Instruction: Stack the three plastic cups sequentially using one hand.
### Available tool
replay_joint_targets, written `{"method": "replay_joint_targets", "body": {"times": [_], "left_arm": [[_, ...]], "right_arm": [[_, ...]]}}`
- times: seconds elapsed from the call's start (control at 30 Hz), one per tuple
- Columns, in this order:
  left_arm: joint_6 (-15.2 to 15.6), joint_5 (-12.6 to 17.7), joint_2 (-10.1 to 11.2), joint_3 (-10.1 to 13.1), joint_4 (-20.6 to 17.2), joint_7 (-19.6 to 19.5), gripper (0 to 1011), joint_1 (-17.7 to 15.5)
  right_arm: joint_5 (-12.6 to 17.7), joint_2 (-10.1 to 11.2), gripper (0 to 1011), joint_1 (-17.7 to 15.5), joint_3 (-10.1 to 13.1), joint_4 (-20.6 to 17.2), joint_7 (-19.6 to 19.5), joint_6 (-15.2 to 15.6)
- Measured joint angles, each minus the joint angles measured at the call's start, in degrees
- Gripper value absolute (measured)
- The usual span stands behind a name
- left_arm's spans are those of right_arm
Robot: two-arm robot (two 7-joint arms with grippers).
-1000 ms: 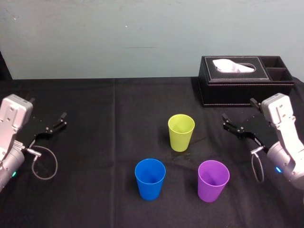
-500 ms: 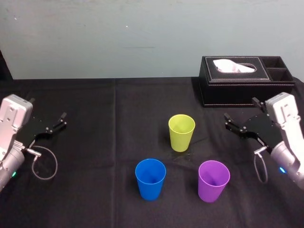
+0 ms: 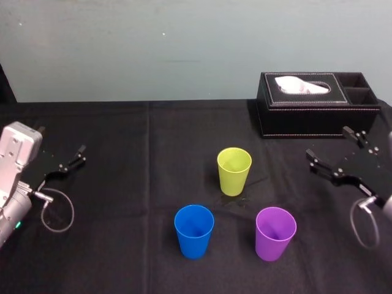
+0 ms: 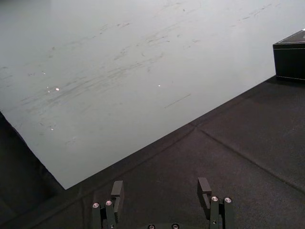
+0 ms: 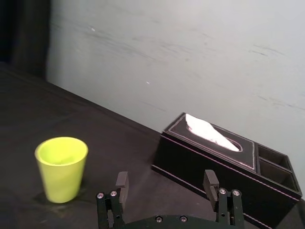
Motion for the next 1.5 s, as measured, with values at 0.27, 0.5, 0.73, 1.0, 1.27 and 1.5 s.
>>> {"method": "replay_joint_targets", "body": {"times": [0.27,0.5,0.73,1.0,1.27,1.5], "left_arm": [[0.00,0.00,0.00,0.00,0.00,0.00,1011,0.00],[0.00,0.00,0.00,0.00,0.00,0.00,1011,0.00],[0.00,0.00,0.00,0.00,0.00,0.00,1011,0.00],[0.00,0.00,0.00,0.00,0.00,0.00,1011,0.00],[0.00,0.00,0.00,0.00,0.00,0.00,1011,0.00],[0.00,0.00,0.00,0.00,0.00,0.00,1011,0.00]], "right_arm": [[7.68,5.59,1000,-6.24,4.95,-4.73,8.95,-0.79],[13.11,9.55,1000,-10.86,7.87,-6.39,17.14,-0.79],[16.75,12.09,1000,-14.23,10.03,-6.64,24.64,-1.98],[16.29,12.69,1000,-16.07,10.35,-5.89,29.15,-3.36],[12.59,11.08,1000,-15.73,8.17,-4.72,29.99,-3.38],[10.57,9.34,1000,-14.92,6.61,-3.72,31.40,-2.52]]}}
